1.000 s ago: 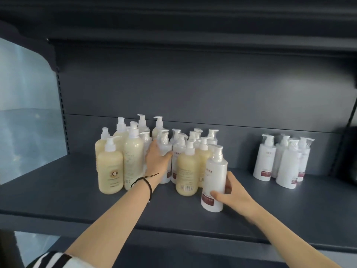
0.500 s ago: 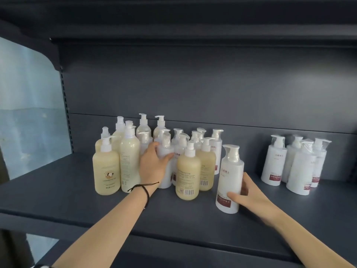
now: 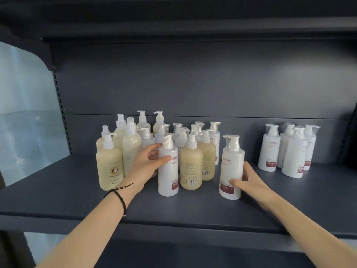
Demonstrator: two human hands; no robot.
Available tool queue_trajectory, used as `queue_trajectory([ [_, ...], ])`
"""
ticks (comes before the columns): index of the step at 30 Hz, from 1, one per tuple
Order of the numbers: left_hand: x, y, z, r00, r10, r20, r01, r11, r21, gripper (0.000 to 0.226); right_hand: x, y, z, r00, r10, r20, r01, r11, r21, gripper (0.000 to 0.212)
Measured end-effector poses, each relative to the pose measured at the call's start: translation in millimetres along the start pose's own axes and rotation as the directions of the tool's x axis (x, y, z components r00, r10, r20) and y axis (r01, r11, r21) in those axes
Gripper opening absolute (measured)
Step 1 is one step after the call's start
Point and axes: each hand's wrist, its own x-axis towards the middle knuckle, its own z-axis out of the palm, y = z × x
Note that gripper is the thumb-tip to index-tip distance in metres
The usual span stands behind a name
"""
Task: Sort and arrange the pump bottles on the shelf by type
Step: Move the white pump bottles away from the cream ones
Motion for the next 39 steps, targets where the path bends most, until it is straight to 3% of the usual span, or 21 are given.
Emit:
queue_trajectory([
  [4,-15.4,0.0,-6.5,0.991,0.01,0.131,-0.003,0.999,-0.049,0.044,-6.5,1.4,8.7,1.0,-0.007,-0.025,0.008,1.0,0.016,0.055],
  [8,-27.1,-13.5,0.4,0.987,-0.044,0.155,0.041,0.999,0.026,0.067,-9.3,0.7,20.5,0.981,-0.042,-0.188,0.032,0.998,-0.056,0.058],
  [13,-34.3,-14.8,9.9,0.99,-0.074,0.117,0.062,0.993,0.103,0.053,-15.0,0.2,20.2,0.973,-0.049,-0.225,0.031,0.996,-0.086,0.059],
  [17,-44.3,-5.0,25.0,0.983,-0.044,0.18,0.013,0.985,0.17,0.057,-16.3,3.0,15.0,0.965,-0.061,-0.255,0.044,0.996,-0.074,0.075],
  [20,-52.0,1.3,51.9,0.971,-0.023,0.237,-0.024,0.981,0.191,0.058,-18.3,4.2,6.4,0.958,-0.107,-0.265,0.084,0.992,-0.094,0.071],
  [30,-33.1,24.4,221.7,0.959,-0.018,0.283,-0.028,0.987,0.157,0.055,-25.8,36.0,-134.8,0.941,-0.07,-0.331,0.033,0.993,-0.115,0.069],
  [35,-12.4,29.5,295.7,0.934,-0.039,0.355,-0.011,0.991,0.137,0.058,-16.2,57.3,-205.5,0.945,-0.042,-0.325,0.004,0.993,-0.115,0.069],
  [39,2.5,25.3,332.8,0.942,-0.082,0.325,0.035,0.989,0.147,0.058,-4.4,64.6,-237.4,0.956,-0.053,-0.287,-0.001,0.983,-0.186,0.065],
])
